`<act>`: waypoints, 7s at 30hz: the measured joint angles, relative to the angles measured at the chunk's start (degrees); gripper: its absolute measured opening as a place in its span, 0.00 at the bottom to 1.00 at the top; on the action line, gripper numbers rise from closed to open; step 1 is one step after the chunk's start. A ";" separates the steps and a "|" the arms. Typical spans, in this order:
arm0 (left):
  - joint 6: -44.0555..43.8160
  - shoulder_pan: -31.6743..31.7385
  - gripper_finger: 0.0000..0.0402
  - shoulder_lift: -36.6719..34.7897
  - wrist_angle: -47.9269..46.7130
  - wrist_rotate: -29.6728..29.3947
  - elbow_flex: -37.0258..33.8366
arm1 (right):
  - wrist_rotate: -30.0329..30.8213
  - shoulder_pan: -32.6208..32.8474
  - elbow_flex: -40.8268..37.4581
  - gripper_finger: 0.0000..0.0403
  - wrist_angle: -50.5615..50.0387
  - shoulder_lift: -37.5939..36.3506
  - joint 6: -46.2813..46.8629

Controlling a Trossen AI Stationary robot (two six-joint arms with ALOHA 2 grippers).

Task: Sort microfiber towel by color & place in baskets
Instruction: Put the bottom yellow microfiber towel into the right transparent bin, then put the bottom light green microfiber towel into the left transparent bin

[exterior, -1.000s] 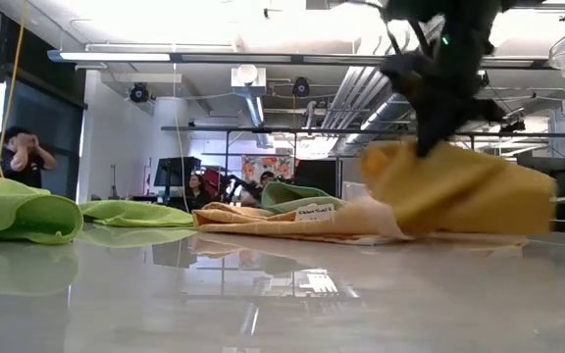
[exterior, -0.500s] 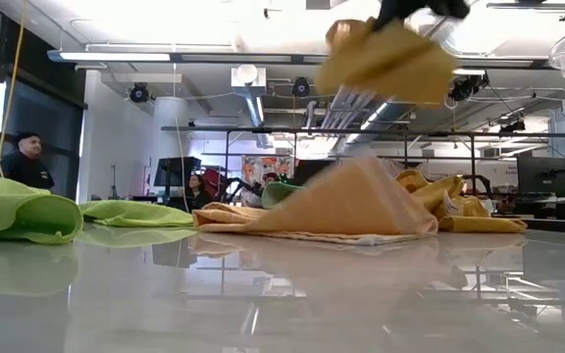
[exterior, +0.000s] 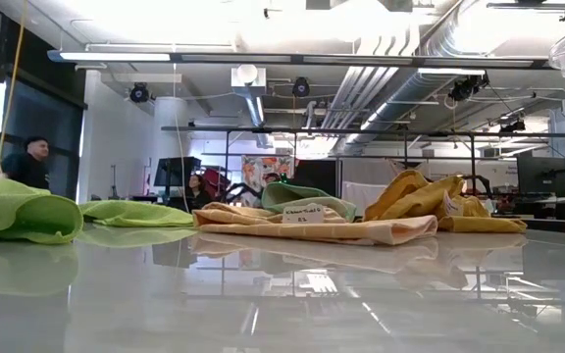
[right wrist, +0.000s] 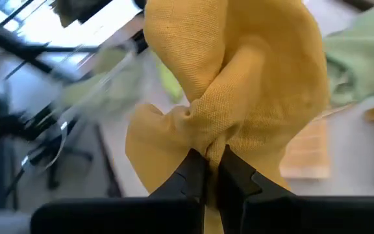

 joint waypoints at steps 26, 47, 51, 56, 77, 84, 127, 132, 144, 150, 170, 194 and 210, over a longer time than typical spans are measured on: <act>0.98 0.00 0.46 0.00 0.61 -3.02 0.00 | -6.33 22.32 0.19 0.03 -14.78 0.66 33.79; 1.05 0.00 0.46 0.00 1.03 -2.60 0.00 | -21.85 22.67 -24.67 0.04 -4.34 0.90 34.52; 1.05 0.00 0.46 0.00 1.07 -2.56 0.00 | -21.85 22.67 -26.76 0.04 -1.28 0.87 34.07; 1.04 0.00 0.46 0.00 1.09 -2.56 0.00 | -22.09 22.91 -29.88 0.05 2.79 0.87 34.05; 1.03 0.00 0.46 0.00 1.05 -2.50 0.00 | -29.29 23.79 -45.13 0.18 14.88 0.87 34.08; 1.03 0.00 0.46 0.00 1.07 -2.49 0.00 | -32.09 23.79 -48.22 0.30 20.79 0.87 34.51; 1.03 0.00 0.46 -0.02 1.39 -2.54 0.00 | -22.19 23.20 -41.17 0.54 15.68 -3.45 46.48; 1.03 0.00 0.46 -0.02 2.33 -2.54 0.00 | -22.91 23.30 -46.25 0.46 20.57 -3.30 46.22; 1.03 0.00 0.46 -0.02 2.83 -2.51 0.01 | -20.01 23.26 -55.95 0.38 30.55 -3.45 46.07; 1.03 0.00 0.46 -0.02 2.82 -2.53 0.00 | -21.68 23.35 -53.18 0.48 30.72 -3.32 45.39; 1.05 2.02 0.46 0.00 4.82 -2.86 0.02 | -2.39 22.75 -27.18 0.51 5.78 -3.41 36.22; -1.89 16.11 0.46 0.80 21.55 9.94 0.04 | -6.08 -9.19 -48.70 0.47 73.19 -6.29 -19.50; -21.18 21.57 0.46 7.69 3.27 29.38 -8.26 | -8.39 -10.95 -51.92 0.47 78.02 -6.29 -19.94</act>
